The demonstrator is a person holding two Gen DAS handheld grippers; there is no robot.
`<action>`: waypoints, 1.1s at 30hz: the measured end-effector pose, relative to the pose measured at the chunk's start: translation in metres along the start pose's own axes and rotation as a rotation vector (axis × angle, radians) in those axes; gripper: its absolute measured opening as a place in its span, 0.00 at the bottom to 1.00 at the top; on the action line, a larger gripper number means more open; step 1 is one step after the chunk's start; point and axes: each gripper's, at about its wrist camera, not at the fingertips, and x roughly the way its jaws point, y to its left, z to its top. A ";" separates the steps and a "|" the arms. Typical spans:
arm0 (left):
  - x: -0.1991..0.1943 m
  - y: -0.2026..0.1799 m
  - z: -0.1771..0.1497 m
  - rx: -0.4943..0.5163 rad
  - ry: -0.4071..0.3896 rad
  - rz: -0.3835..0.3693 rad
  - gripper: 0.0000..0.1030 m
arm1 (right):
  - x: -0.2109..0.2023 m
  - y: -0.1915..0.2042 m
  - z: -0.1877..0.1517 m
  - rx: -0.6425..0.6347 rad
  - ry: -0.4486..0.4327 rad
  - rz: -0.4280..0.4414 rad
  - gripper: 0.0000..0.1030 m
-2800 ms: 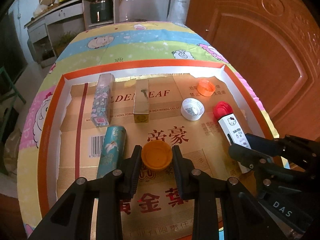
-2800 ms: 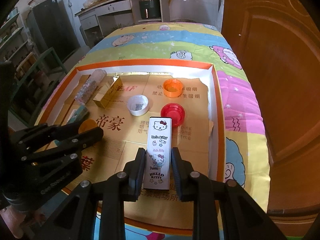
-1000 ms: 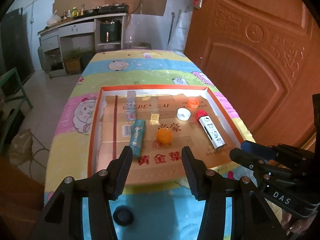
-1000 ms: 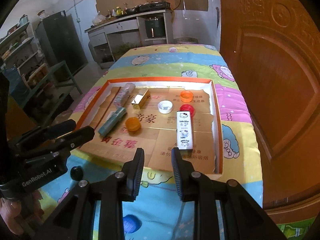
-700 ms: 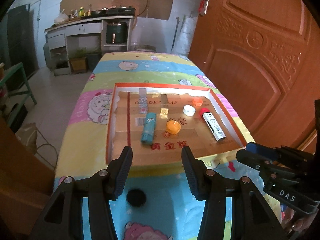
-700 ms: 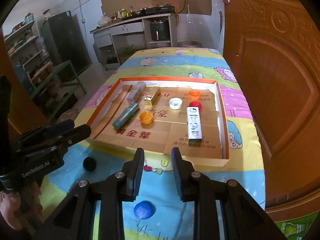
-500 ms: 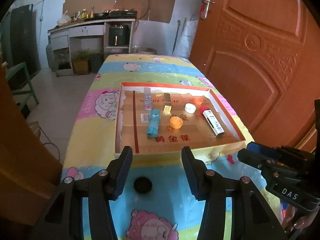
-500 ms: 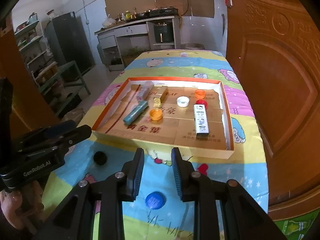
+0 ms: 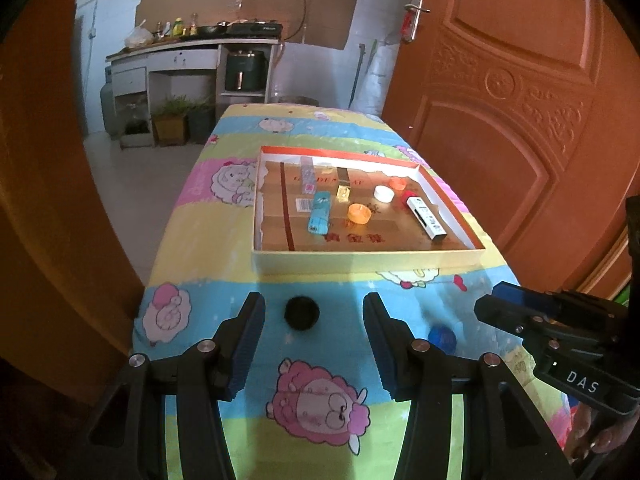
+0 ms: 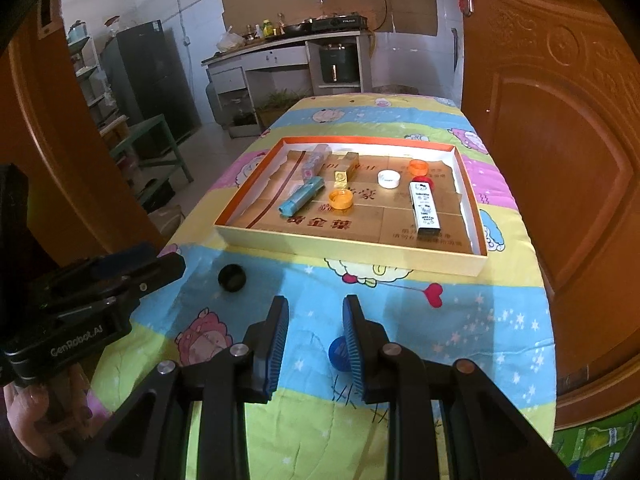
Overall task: Organize rigid objects
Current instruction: 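Move both tools back toward the black and blue caps on the table, then grasp the black cap with the left tool while the right tool grasps the blue cap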
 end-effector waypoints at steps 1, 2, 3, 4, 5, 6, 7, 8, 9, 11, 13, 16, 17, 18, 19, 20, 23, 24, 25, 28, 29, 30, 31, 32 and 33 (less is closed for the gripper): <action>0.000 0.000 -0.002 0.001 0.000 0.003 0.51 | 0.000 0.001 -0.002 -0.005 -0.004 -0.003 0.27; 0.001 0.000 -0.004 0.002 0.000 0.006 0.51 | -0.001 0.003 -0.005 -0.009 -0.007 -0.006 0.27; 0.000 0.002 -0.007 0.004 -0.003 0.007 0.51 | -0.001 0.003 -0.007 -0.012 -0.011 -0.009 0.27; 0.000 0.002 -0.008 0.005 -0.004 0.007 0.51 | -0.001 0.004 -0.010 -0.015 -0.014 -0.010 0.27; 0.001 0.003 -0.010 0.006 -0.003 0.005 0.51 | 0.000 0.004 -0.012 -0.017 -0.017 -0.013 0.27; 0.001 0.003 -0.012 0.007 -0.002 0.002 0.51 | 0.000 0.004 -0.015 -0.020 -0.023 -0.020 0.27; 0.003 0.004 -0.014 0.010 0.001 -0.003 0.51 | 0.001 0.005 -0.017 -0.023 -0.027 -0.024 0.27; 0.004 0.004 -0.016 0.013 0.004 -0.006 0.51 | 0.002 0.005 -0.021 -0.027 -0.030 -0.028 0.27; 0.007 0.005 -0.017 0.016 0.010 -0.009 0.51 | 0.003 0.006 -0.023 -0.030 -0.032 -0.032 0.27; 0.012 0.004 -0.019 0.022 0.022 -0.015 0.51 | 0.008 0.007 -0.028 -0.035 -0.032 -0.042 0.27; 0.021 0.003 -0.020 0.033 0.042 -0.019 0.51 | 0.014 0.008 -0.033 -0.040 -0.028 -0.050 0.27; 0.035 0.001 -0.022 0.042 0.065 -0.017 0.51 | 0.024 0.007 -0.039 -0.036 -0.007 -0.053 0.27; 0.039 0.000 -0.023 0.043 0.070 -0.017 0.51 | 0.028 0.005 -0.040 -0.035 -0.002 -0.057 0.27; 0.046 0.000 -0.023 0.043 0.081 -0.016 0.51 | 0.030 0.004 -0.040 -0.034 0.001 -0.062 0.27; 0.050 0.000 -0.023 0.043 0.086 -0.015 0.51 | 0.032 0.003 -0.041 -0.033 0.002 -0.066 0.27; 0.054 0.001 -0.023 0.043 0.090 -0.012 0.51 | 0.034 0.001 -0.042 -0.029 0.004 -0.069 0.27; 0.070 0.003 -0.024 0.035 0.115 -0.009 0.51 | 0.041 -0.006 -0.042 -0.013 0.016 -0.067 0.33; 0.073 0.004 -0.024 0.033 0.121 -0.009 0.51 | 0.043 -0.008 -0.042 -0.013 0.019 -0.069 0.38; 0.076 0.005 -0.024 0.030 0.125 -0.010 0.51 | 0.045 -0.008 -0.042 -0.014 0.022 -0.073 0.39; 0.085 0.006 -0.024 0.025 0.138 -0.009 0.51 | 0.053 -0.011 -0.042 -0.014 0.039 -0.075 0.39; 0.087 0.007 -0.024 0.026 0.140 -0.006 0.51 | 0.055 -0.011 -0.043 -0.015 0.043 -0.076 0.39; 0.089 0.007 -0.023 0.026 0.140 -0.002 0.51 | 0.057 -0.011 -0.043 -0.017 0.046 -0.083 0.39; 0.090 0.008 -0.022 0.026 0.137 -0.001 0.51 | 0.059 -0.011 -0.043 -0.021 0.047 -0.088 0.39; 0.091 0.008 -0.021 0.025 0.135 0.001 0.51 | 0.061 -0.010 -0.043 -0.029 0.051 -0.097 0.39; 0.093 0.009 -0.020 0.023 0.136 0.003 0.51 | 0.062 -0.009 -0.044 -0.036 0.056 -0.102 0.39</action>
